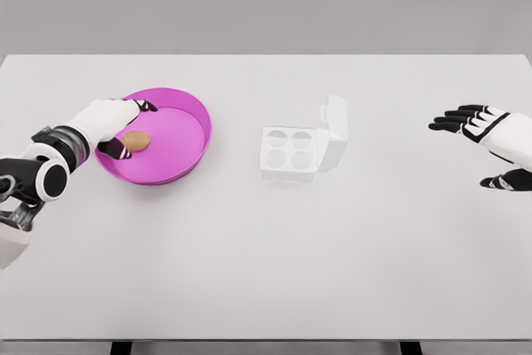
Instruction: Pack egg into the box and close the box lid
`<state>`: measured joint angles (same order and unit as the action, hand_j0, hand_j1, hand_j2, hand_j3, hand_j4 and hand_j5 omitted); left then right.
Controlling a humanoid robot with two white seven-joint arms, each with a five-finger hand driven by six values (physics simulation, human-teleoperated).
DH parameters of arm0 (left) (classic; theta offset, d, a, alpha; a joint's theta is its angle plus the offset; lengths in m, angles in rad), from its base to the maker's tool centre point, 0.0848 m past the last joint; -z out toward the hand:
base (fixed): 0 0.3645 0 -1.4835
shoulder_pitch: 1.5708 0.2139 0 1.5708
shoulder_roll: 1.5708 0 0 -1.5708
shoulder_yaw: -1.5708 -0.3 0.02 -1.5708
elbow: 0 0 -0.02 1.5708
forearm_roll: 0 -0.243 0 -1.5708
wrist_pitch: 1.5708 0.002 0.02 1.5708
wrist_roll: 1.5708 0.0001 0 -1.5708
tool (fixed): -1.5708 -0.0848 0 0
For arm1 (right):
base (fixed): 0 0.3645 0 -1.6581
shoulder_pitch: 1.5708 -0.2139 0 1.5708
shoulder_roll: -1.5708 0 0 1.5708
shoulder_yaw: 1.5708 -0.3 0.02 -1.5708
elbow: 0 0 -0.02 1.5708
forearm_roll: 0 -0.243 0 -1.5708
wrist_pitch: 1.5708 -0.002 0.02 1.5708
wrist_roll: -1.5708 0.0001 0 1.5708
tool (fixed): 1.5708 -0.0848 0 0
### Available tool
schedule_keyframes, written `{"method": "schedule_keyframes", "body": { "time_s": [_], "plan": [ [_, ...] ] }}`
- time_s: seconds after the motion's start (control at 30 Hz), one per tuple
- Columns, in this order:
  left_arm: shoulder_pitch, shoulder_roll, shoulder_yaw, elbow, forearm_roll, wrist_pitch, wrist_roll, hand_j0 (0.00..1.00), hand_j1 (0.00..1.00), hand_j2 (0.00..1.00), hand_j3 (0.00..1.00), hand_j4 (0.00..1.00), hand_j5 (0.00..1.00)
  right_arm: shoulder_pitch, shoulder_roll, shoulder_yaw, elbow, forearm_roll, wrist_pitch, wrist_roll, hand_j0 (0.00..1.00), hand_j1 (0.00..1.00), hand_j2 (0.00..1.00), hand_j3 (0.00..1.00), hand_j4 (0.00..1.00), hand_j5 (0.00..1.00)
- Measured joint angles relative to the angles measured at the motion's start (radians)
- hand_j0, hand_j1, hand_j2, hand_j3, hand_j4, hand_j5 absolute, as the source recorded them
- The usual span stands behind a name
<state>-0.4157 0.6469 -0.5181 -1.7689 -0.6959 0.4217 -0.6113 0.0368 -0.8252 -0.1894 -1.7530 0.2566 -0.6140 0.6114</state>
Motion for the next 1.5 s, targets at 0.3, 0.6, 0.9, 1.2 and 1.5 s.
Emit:
{"method": "schedule_keyframes", "body": {
  "time_s": [0.3,0.6,0.9,1.2,1.5],
  "plan": [
    [0.000,-0.005,-0.020,0.008,-0.045,0.000,0.000,0.82,0.82,0.82,0.82,0.82,0.82,0.081,-0.003,-0.053,0.000,0.000,-0.001,0.000,1.00,1.00,1.00,1.00,1.00,1.00],
    [0.000,-0.017,-0.032,0.019,-0.047,0.001,0.000,0.81,0.81,0.81,0.81,0.81,0.81,0.080,0.004,-0.106,-0.001,-0.003,0.000,0.000,1.00,1.00,1.00,1.00,1.00,1.00],
    [0.000,-0.029,-0.033,0.044,-0.048,0.001,0.000,0.79,0.79,0.79,0.79,0.79,0.79,0.077,-0.004,-0.061,-0.002,-0.002,0.000,0.000,1.00,1.00,1.00,1.00,1.00,1.00],
    [0.000,-0.037,-0.032,0.056,-0.048,0.001,0.000,0.75,0.75,0.75,0.75,0.75,0.75,-0.048,-0.020,0.088,-0.002,-0.002,0.001,0.000,1.00,1.00,1.00,1.00,1.00,1.00],
    [0.002,-0.044,-0.031,0.058,-0.048,0.005,0.000,0.70,0.70,0.70,0.70,0.70,0.70,-0.060,-0.041,0.216,-0.002,0.004,0.000,0.000,1.00,1.00,1.00,1.00,1.00,1.00]
  ]
}}
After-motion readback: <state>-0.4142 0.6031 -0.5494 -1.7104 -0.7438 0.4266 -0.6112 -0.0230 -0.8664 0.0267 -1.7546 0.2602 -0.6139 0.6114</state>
